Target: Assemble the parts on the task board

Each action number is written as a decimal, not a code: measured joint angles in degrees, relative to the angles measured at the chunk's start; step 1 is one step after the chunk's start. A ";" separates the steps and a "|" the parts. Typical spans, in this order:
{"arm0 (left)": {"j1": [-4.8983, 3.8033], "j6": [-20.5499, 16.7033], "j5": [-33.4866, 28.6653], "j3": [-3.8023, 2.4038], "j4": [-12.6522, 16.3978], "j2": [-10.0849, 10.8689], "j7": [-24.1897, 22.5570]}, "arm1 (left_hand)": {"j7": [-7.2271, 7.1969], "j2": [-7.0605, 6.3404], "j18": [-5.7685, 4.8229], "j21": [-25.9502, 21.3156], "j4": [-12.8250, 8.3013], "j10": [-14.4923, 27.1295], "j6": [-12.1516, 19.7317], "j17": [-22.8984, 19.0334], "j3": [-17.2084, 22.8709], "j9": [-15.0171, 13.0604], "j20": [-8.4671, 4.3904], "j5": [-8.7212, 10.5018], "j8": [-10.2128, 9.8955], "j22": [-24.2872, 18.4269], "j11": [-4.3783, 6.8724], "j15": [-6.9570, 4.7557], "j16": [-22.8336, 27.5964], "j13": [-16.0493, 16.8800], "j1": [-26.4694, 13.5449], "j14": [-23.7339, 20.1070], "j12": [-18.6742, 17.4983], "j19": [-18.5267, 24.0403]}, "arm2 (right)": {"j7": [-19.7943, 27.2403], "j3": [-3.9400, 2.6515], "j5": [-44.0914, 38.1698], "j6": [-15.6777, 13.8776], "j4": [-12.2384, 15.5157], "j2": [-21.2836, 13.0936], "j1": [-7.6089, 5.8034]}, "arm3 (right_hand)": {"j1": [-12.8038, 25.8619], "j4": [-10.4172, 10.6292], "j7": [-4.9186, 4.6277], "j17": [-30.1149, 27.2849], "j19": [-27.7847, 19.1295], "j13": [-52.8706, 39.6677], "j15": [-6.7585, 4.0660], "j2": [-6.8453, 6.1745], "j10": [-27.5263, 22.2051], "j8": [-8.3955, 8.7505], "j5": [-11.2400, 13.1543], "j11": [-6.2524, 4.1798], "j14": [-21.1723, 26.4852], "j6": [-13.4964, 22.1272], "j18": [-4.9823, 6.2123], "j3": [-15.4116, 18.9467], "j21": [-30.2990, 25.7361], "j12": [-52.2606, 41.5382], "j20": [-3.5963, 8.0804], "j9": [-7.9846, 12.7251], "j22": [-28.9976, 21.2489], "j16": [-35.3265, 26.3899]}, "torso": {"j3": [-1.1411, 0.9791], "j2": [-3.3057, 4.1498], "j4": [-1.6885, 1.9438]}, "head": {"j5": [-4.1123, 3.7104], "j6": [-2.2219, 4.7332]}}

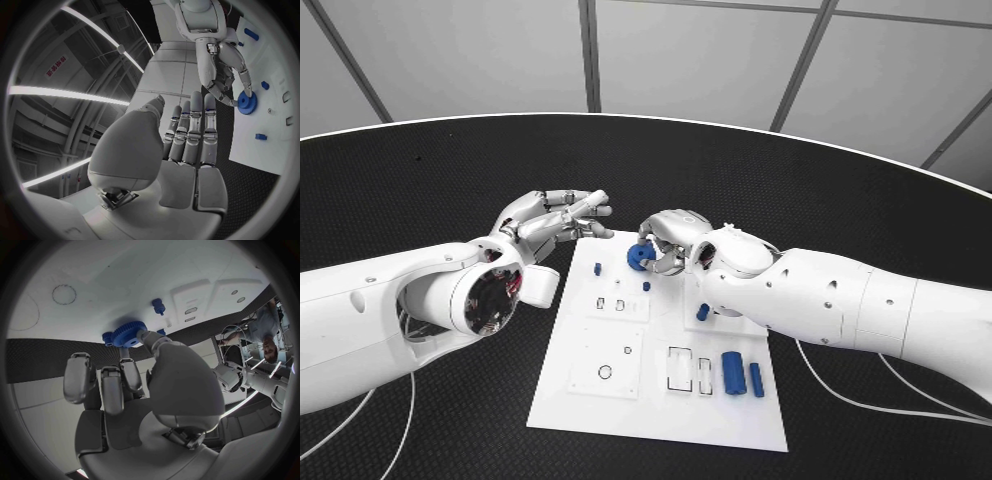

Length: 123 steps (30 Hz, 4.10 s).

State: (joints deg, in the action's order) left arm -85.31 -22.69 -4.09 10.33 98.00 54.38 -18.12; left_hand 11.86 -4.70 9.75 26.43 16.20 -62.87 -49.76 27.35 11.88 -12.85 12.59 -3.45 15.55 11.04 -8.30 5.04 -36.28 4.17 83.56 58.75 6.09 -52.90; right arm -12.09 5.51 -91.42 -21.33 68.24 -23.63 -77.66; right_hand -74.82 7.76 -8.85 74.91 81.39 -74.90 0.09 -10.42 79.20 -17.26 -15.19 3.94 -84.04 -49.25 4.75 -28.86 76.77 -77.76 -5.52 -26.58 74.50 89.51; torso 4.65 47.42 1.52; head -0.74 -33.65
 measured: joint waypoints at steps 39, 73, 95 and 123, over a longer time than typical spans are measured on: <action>0.00 0.11 -0.01 0.00 -0.53 0.12 0.14 | 0.00 0.00 0.00 0.00 0.00 0.00 0.00 0.03 -0.01 0.02 -0.21 0.00 -0.24 -0.02 0.00 0.00 -0.29 0.00 0.00 0.00 -0.32 0.21 | 2.43 -0.04 2.49 -6.23 3.83 -3.59 0.00 | 5.01 1.80 -1.34 0.03 0.39 -0.03 0.58 -0.92 -0.23 7.10 1.11 1.31 0.17 6.20 0.12 1.96 0.23 -0.22 -1.05 1.59 0.45 0.22 | -0.16 -0.18 -0.28 | -0.22 0.02; 0.17 1.46 -0.02 0.04 -2.94 -0.90 0.16 | 0.00 0.00 -0.01 0.00 0.16 0.00 0.00 0.09 0.15 -0.02 -0.20 0.00 -0.24 -0.03 0.00 0.20 -0.29 0.00 0.00 -0.20 -0.32 0.21 | 22.68 1.03 27.73 -6.43 9.47 -31.45 1.90 | 2.65 -1.28 -0.23 0.01 -2.38 0.97 -0.40 -1.60 -2.27 7.11 3.00 0.19 0.01 2.64 0.11 0.94 -4.24 2.55 0.30 1.30 -3.71 -1.33 | -1.33 -1.88 -1.64 | -4.20 -0.12; 0.16 1.47 -0.02 0.03 -2.17 -0.61 0.14 | 0.00 0.00 0.00 -0.01 -0.01 0.00 0.00 0.14 0.32 -0.06 -0.21 0.00 -0.24 -0.03 0.00 0.20 -0.29 0.00 0.00 -0.20 -0.32 0.21 | 21.16 1.04 27.81 -3.98 3.68 -24.71 4.86 | 2.13 -1.44 -0.86 0.00 -2.37 0.99 -0.40 -1.52 -2.58 8.27 2.79 0.52 0.01 4.13 0.11 0.78 -4.63 2.93 -0.12 1.70 -3.40 -1.33 | -1.35 -1.66 -1.55 | -4.17 -0.88; 0.16 1.44 -0.01 0.03 -1.93 -0.35 0.20 | 0.00 -0.26 -0.01 0.21 -0.01 0.00 0.00 0.18 0.31 -0.05 -0.01 0.00 -0.24 -0.03 0.00 -0.01 -0.29 0.00 0.26 -0.41 -0.32 0.40 | 19.73 1.03 27.81 -3.35 2.89 -22.75 5.99 | 1.62 -1.75 -0.68 0.03 -1.96 -0.04 -0.21 -0.98 -1.80 8.03 2.59 0.57 0.19 2.67 0.11 0.46 -4.16 1.66 -0.53 1.37 -2.56 -1.11 | -1.43 -1.36 -1.46 | -3.69 -1.54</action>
State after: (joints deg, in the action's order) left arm -85.16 -21.25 -4.10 10.35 96.07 54.03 -17.92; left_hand 11.86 -4.96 9.75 26.63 16.20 -62.87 -49.76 27.52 12.19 -12.90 12.58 -3.46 15.32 11.01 -8.30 5.03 -36.57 4.17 83.81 58.34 5.77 -52.50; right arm 7.63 6.53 -63.61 -24.68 71.13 -46.37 -71.67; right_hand -73.20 6.00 -9.53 74.93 79.44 -74.95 -0.12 -11.40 77.39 -9.23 -12.60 4.51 -83.85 -46.59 4.87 -28.40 72.60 -76.11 -6.05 -25.21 71.94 88.40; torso 3.22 46.06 0.05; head -4.43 -35.18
